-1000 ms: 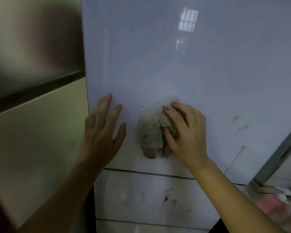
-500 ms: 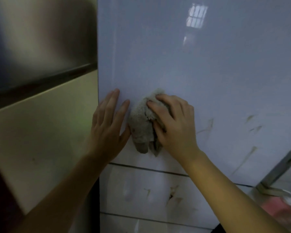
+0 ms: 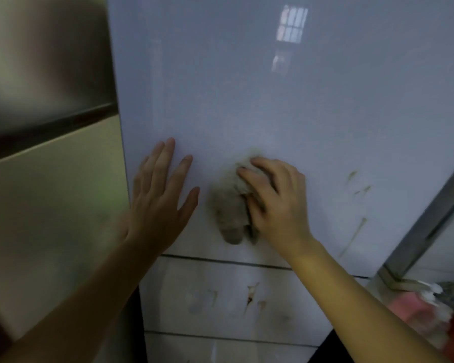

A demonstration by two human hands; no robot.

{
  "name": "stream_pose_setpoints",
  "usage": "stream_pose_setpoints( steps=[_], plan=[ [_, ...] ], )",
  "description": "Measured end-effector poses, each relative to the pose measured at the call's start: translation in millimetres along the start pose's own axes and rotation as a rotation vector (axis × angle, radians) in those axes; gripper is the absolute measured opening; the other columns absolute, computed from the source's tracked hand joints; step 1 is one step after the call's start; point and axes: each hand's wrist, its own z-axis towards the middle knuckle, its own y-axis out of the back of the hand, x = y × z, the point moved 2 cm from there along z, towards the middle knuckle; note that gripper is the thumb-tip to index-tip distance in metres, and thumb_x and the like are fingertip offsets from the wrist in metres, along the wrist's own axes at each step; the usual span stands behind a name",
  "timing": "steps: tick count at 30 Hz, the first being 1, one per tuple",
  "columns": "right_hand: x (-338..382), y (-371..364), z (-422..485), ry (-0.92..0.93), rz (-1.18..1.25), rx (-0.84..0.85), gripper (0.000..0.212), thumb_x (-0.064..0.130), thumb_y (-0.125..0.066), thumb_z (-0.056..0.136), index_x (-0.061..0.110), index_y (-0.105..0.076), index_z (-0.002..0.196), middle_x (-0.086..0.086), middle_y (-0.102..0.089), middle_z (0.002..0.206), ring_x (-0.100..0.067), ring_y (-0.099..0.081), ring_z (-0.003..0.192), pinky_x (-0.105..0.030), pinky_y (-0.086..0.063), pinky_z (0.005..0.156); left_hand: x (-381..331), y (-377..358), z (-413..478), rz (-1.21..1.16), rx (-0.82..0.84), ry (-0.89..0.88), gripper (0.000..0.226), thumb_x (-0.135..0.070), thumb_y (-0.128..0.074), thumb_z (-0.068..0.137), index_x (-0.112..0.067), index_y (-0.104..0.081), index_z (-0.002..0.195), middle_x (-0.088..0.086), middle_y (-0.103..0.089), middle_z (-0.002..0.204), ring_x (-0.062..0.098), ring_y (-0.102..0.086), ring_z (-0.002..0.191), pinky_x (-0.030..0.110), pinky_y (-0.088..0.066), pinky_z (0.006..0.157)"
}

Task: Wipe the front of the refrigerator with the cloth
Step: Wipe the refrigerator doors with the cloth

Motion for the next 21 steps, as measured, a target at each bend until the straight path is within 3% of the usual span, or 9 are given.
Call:
stream_pose_setpoints(
  steps=[5, 10, 14, 21],
  plan=[
    [-5, -2, 0, 0.028, -0.021, 0.012, 0.032, 0.014, -0.067, 0.093, 0.014, -0.072, 0.125, -0.013, -0.066, 0.129, -0.035, -0.061, 0.116, -0.043, -0.044, 0.093, -9, -2, 4, 0.014, 0.005, 0.029, 0.057, -0.037, -0.055, 0.103, -0.008, -0.044, 0.151, 0.023, -0.029, 0.164, 0.039, -0.023, 0.155, 0.046, -0.020, 0.125],
    [-69, 43, -50, -0.097, -0.107, -0.005, 0.043, 0.013, -0.073, 0.089, 0.017, -0.063, 0.131, -0.007, -0.055, 0.134, -0.033, -0.055, 0.118, -0.043, -0.041, 0.099, -18, 0, 8, 0.007, 0.002, 0.056, 0.058, -0.040, -0.052, 0.104, -0.008, -0.041, 0.152, 0.023, -0.028, 0.164, 0.040, -0.023, 0.154, 0.044, -0.018, 0.126],
    [-109, 78, -82, -0.262, -0.126, -0.047, 0.043, 0.014, -0.064, 0.088, 0.016, -0.059, 0.130, -0.007, -0.049, 0.134, -0.031, -0.048, 0.120, -0.050, -0.045, 0.097, -39, 0, 16, -0.031, 0.043, -0.016, 0.056, -0.036, -0.053, 0.103, -0.006, -0.047, 0.149, 0.024, -0.029, 0.163, 0.040, -0.025, 0.153, 0.042, -0.016, 0.125],
    [-96, 73, -48, -0.262, -0.035, -0.094, 0.043, 0.011, -0.069, 0.088, 0.015, -0.062, 0.130, -0.005, -0.049, 0.134, -0.028, -0.048, 0.122, -0.046, -0.045, 0.097, -68, -6, 37, -0.017, 0.035, -0.078, 0.053, -0.032, -0.056, 0.102, -0.005, -0.050, 0.147, 0.023, -0.032, 0.163, 0.039, -0.028, 0.152, 0.048, -0.024, 0.123]
  ],
)
